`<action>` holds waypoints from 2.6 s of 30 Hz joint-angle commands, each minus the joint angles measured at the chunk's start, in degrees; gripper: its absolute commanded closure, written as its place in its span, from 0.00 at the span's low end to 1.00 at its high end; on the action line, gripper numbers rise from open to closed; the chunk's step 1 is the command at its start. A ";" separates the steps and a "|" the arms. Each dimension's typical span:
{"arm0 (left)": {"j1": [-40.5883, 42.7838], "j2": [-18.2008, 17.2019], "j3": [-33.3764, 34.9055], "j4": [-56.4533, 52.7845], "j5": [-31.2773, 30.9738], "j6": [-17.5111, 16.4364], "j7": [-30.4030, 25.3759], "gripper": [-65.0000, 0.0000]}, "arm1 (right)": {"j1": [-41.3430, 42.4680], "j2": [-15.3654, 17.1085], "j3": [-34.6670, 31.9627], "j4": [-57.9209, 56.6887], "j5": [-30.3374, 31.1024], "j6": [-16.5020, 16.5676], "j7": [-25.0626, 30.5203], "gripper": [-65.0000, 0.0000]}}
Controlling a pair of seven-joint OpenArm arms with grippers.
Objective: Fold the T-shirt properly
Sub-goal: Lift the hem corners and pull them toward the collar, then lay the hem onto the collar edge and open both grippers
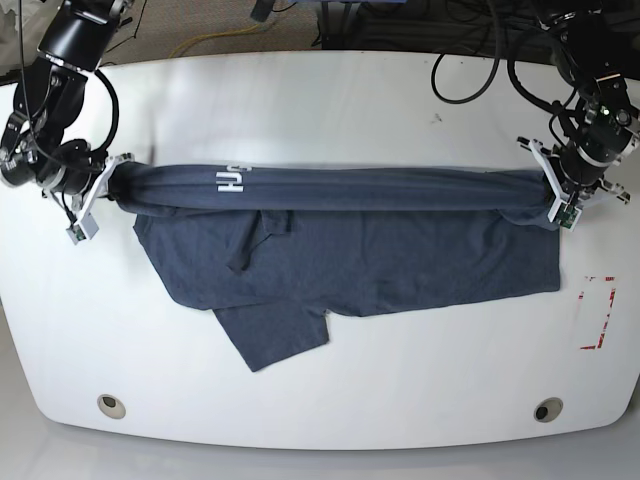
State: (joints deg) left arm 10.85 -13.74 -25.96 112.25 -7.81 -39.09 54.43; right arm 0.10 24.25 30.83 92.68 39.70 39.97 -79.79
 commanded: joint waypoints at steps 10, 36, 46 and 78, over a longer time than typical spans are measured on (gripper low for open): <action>8.97 -0.99 -0.55 1.03 0.30 -0.91 -0.76 0.99 | -9.81 1.29 1.83 3.62 3.07 0.03 0.71 1.00; 18.03 -1.08 -13.39 0.68 0.30 -0.91 -0.50 0.35 | -22.30 2.61 3.41 11.45 19.95 0.03 0.71 0.35; 14.95 -0.90 -0.46 0.59 0.74 -0.91 -0.50 0.35 | -15.18 -1.96 3.24 11.45 9.57 0.03 0.62 0.35; 16.80 -6.97 -5.12 -3.37 0.30 -0.91 -0.59 0.35 | -10.52 5.42 -3.53 -3.50 -5.73 0.03 10.12 0.65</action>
State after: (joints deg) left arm 27.18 -19.77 -29.41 106.96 -7.68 -40.14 53.98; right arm -10.90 27.29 26.79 86.83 33.19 39.92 -70.08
